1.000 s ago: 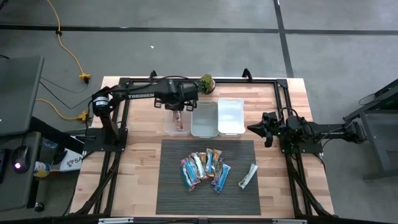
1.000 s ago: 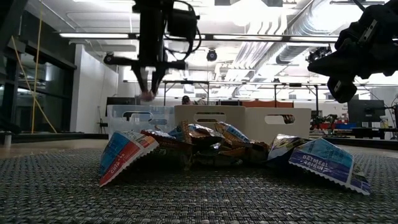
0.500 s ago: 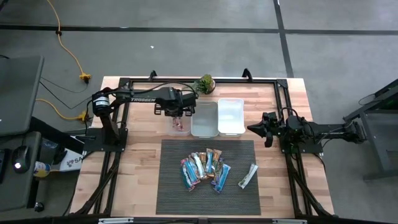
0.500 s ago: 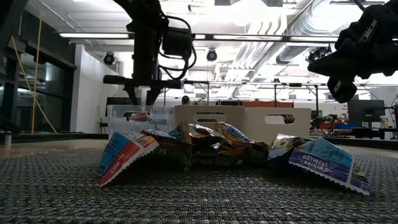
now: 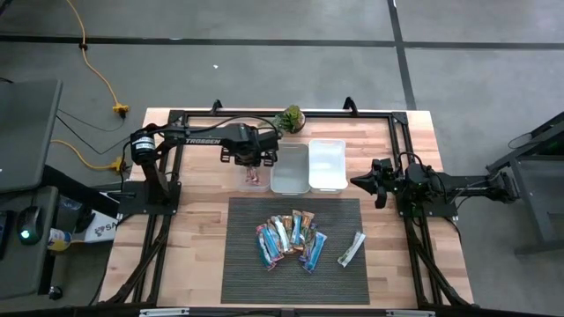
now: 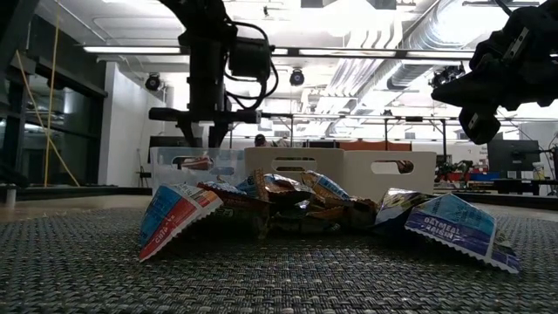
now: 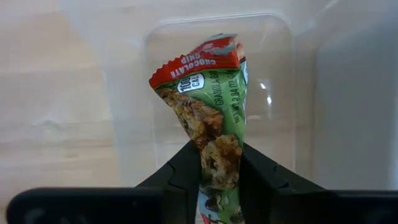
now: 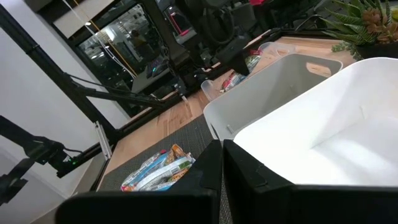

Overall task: Pick and place Granola Bars by type
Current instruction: Put the red granola bar into the transparent bin

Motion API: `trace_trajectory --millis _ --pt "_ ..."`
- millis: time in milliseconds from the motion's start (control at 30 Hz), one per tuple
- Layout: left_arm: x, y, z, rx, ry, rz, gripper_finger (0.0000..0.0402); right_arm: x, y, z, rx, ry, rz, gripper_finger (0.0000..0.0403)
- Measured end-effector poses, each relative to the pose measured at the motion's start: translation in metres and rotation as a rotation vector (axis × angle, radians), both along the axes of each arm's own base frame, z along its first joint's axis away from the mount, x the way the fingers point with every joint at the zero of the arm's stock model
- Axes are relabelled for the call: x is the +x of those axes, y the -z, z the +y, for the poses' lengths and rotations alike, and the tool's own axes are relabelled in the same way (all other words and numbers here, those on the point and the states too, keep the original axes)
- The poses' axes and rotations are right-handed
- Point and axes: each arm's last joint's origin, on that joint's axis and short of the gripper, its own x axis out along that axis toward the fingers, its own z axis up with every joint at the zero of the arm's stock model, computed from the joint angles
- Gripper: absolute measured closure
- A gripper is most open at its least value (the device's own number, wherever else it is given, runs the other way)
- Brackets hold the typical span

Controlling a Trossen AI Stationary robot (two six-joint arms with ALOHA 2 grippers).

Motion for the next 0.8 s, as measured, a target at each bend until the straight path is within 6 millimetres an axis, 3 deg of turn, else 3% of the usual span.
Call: trace_trajectory --millis 400,600,800 --pt "0.002 0.0 0.0 -0.01 0.004 -0.02 0.0193 0.0 0.0 0.0 0.0 0.0 0.0 0.0402" --pt "0.004 -0.007 -0.002 0.023 0.057 -0.068 0.0194 0.0 0.0 0.0 0.0 0.0 0.0 0.0402" --pt "0.0 -0.028 -0.006 0.1 0.098 -0.126 0.021 0.0 0.0 0.0 0.0 0.0 0.0 0.0402"
